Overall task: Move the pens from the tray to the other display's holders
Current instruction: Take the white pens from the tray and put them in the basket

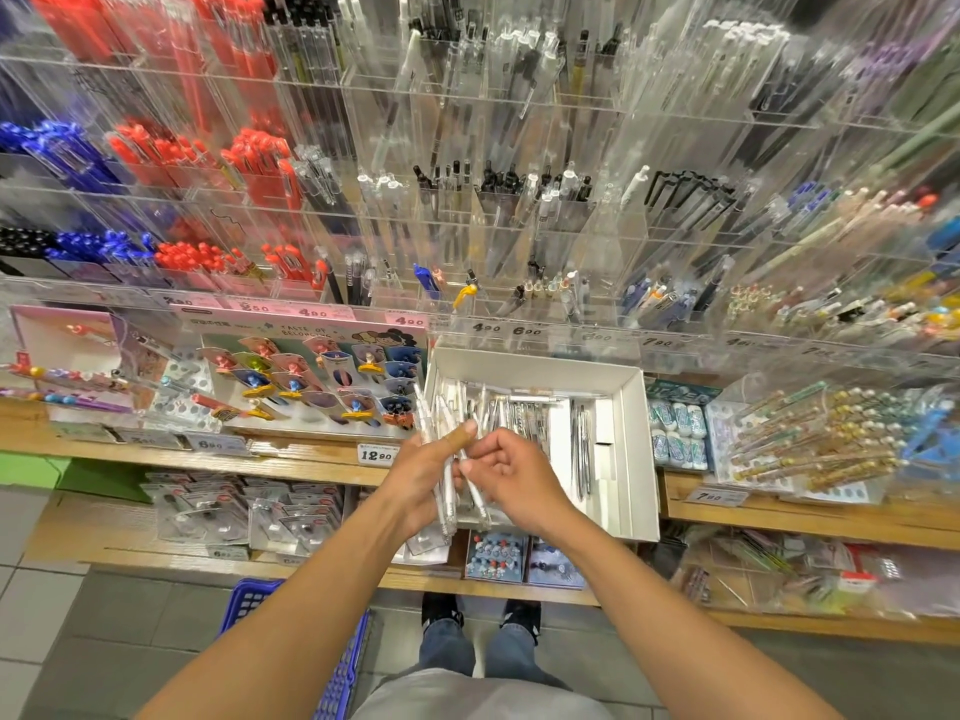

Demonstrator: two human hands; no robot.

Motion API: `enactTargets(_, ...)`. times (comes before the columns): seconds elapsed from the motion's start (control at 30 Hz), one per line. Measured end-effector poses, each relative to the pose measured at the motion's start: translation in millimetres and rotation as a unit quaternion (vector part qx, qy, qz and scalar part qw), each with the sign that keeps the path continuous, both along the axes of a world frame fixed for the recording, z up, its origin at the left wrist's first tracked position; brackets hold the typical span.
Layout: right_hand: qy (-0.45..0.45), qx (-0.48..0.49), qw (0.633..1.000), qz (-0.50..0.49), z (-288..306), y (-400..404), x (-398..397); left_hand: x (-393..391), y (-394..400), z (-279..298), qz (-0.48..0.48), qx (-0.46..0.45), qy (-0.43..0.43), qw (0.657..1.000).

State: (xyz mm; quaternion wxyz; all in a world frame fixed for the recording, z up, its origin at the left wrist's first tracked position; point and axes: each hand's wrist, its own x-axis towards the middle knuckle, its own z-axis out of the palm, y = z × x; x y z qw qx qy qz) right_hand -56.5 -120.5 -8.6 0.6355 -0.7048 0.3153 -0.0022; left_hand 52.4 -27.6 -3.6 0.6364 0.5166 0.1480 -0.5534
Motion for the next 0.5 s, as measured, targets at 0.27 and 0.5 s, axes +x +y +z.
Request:
enactTargets(0.27,0.138,-0.128,0.98,0.057,-50,-31,3,10,14,-15,0.022,0.076,-0.066,0.995)
enactTargets(0.5,0.224,-0.261,0.907,0.244,-84,-29,5,13,22,-14,0.021,0.046,-0.05,0.997)
